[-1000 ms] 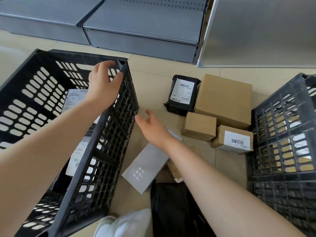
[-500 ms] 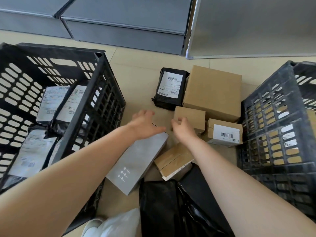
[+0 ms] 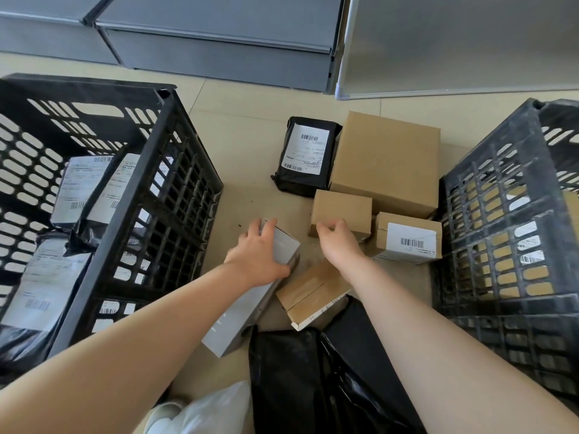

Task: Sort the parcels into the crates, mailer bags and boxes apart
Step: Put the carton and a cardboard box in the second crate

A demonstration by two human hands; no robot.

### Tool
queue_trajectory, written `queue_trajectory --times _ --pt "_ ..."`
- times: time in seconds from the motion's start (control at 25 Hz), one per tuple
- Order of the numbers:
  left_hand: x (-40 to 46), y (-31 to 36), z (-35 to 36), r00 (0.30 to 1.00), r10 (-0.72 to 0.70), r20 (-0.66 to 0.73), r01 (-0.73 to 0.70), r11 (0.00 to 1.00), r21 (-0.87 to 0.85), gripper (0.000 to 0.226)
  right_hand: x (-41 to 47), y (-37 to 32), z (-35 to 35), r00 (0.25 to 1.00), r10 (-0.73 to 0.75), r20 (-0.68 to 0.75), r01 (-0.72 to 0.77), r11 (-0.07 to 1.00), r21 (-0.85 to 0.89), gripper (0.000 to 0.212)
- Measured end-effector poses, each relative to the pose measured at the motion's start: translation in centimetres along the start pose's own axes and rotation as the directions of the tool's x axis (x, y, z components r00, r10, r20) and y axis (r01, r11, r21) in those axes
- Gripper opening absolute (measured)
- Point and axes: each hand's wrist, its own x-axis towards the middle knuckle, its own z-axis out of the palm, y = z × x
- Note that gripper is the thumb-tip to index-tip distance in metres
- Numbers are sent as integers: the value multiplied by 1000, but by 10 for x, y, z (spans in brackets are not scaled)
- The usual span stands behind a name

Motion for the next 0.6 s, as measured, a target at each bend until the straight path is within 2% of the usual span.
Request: queue_trajectory --times 0.24,0.4,0.52,0.6 --pt "-4 -6 -24 997 -19 -71 9 990 -138 107 -4 3 -8 1000 -2 -7 2 999 54 47" --pt "-7 -6 -53 982 -31 -187 -21 963 -270 104 -9 2 -10 999 -40 -16 42 990 135 51" --pt "-8 -5 -78 957 -76 -280 -47 912 -408 97 -6 4 -10 998 -43 37 34 974 223 60" --pt "-8 -10 -94 947 -130 -295 -32 872 -488 93 -3 6 -7 994 -43 98 17 967 256 69"
